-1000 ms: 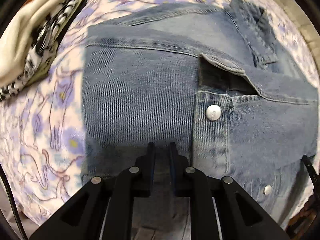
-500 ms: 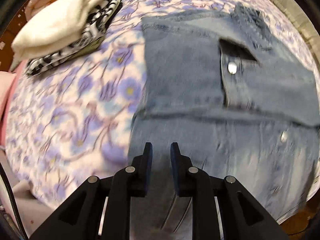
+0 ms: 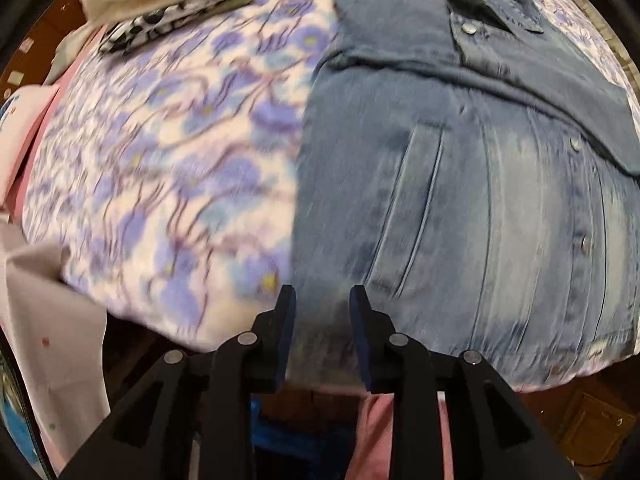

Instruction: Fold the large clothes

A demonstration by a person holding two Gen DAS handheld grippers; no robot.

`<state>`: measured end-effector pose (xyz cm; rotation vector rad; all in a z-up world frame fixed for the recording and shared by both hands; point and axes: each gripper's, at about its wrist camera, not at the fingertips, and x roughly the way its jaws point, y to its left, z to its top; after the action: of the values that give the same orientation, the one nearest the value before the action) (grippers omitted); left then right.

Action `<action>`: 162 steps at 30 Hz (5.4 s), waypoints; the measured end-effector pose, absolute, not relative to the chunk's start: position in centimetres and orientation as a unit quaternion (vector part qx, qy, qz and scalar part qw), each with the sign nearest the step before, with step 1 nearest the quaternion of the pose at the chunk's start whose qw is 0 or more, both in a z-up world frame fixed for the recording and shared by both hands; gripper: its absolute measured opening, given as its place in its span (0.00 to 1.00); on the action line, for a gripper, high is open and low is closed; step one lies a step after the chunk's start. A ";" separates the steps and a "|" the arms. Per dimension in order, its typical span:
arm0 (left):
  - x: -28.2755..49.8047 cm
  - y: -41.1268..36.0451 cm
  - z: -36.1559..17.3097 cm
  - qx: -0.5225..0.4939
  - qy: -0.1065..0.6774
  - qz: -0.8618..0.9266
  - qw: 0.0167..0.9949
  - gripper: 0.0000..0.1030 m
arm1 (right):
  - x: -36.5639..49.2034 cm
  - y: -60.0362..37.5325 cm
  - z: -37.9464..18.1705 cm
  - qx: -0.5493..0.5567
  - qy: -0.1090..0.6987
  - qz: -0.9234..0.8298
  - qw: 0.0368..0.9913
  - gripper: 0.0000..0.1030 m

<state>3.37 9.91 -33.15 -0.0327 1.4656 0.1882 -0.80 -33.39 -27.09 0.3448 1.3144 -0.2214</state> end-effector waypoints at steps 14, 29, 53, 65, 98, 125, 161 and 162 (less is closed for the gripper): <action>-0.9 11.8 -35.2 -0.056 0.688 0.032 0.723 0.54 | -4.8 -35.1 -29.2 0.241 0.627 -0.095 0.735 0.45; 1.8 15.5 -40.6 -0.198 0.725 0.011 0.660 0.63 | -2.8 -34.8 -31.9 0.267 0.665 -0.057 0.695 0.41; 6.7 6.1 -26.2 -0.260 0.687 0.071 0.674 0.12 | 2.8 -25.8 -22.7 0.335 0.613 0.001 0.716 0.11; 24.1 6.6 -15.2 -0.379 0.556 -0.058 0.737 0.11 | 17.5 -24.2 -12.3 0.376 0.479 0.075 0.790 0.09; 44.0 11.1 -28.1 -0.212 0.569 0.154 0.779 0.57 | 39.5 -36.0 -24.1 0.217 0.576 -0.057 0.786 0.12; 39.7 -5.2 -30.5 -0.104 0.639 -0.012 0.762 0.68 | 37.9 -36.8 -27.5 0.065 0.615 -0.062 0.783 0.02; 38.0 -15.0 -35.0 -0.090 0.670 -0.074 0.734 0.11 | 36.7 -18.9 -32.6 0.203 0.572 0.140 0.782 0.00; 38.2 -15.3 -35.2 -0.075 0.668 -0.060 0.738 0.06 | 37.4 -18.8 -32.9 0.194 0.570 0.144 0.785 0.00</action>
<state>38.17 -15.34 -35.20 -0.1645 1.4665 -0.1310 37.37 -18.80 -32.94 0.4187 1.2287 0.3109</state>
